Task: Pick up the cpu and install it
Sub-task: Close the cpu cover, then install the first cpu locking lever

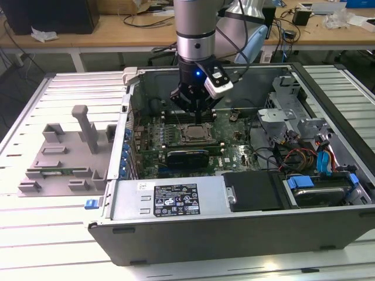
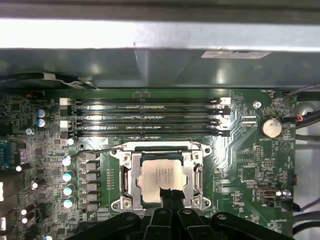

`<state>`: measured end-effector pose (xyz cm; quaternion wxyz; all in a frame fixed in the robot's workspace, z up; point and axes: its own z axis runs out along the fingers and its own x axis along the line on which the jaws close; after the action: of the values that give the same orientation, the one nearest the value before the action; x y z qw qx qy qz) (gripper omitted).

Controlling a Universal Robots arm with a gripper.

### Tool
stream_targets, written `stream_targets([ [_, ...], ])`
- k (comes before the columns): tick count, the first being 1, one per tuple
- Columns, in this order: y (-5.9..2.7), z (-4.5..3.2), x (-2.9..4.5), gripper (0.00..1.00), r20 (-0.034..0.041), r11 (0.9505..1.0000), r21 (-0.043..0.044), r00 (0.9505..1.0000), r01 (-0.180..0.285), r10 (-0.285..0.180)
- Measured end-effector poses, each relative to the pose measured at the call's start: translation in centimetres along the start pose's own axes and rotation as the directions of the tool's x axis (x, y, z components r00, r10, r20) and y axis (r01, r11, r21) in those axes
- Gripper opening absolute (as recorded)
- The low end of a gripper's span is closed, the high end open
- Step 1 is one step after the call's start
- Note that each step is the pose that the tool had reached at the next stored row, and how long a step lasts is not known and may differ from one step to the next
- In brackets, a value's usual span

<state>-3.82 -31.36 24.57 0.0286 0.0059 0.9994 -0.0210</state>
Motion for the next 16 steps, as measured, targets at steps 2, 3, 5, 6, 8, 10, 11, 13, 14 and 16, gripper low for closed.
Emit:
stream_targets([
  [2, -0.02, -0.34, -0.02, 0.11, -0.0001, 1.0, 0.0, 1.0, 0.0, 0.0],
  [3, -0.01, -0.37, -0.03, 0.11, 0.0001, 1.0, -0.0002, 1.0, 0.0, 0.0],
  [5, -0.01, -0.39, -0.03, 0.11, 0.0001, 1.0, -0.0002, 1.0, 0.0, 0.0],
  [6, -0.02, -0.4, -0.02, 0.11, -0.0001, 1.0, 0.0, 1.0, 0.0, 0.0],
  [8, -0.02, -0.58, -0.03, 0.11, 0.0, 1.0, 0.0, 1.0, 0.0, 0.0],
  [10, -0.02, -0.59, -0.04, 0.11, -0.0001, 1.0, 0.0, 1.0, 0.0, 0.0],
  [11, -0.02, -0.59, -0.03, 0.11, 0.0, 1.0, -0.0001, 1.0, 0.0, 0.0],
  [13, -0.03, -0.61, -0.04, 0.11, -0.0001, 1.0, 0.0, 1.0, 0.0, 0.0],
  [14, -0.03, -0.62, -0.04, 0.11, -0.0001, 1.0, 0.0, 1.0, 0.0, 0.0],
  [16, -0.04, -0.7, -0.04, 0.11, -0.0004, 1.0, 0.0005, 1.0, 0.0, 0.0],
])
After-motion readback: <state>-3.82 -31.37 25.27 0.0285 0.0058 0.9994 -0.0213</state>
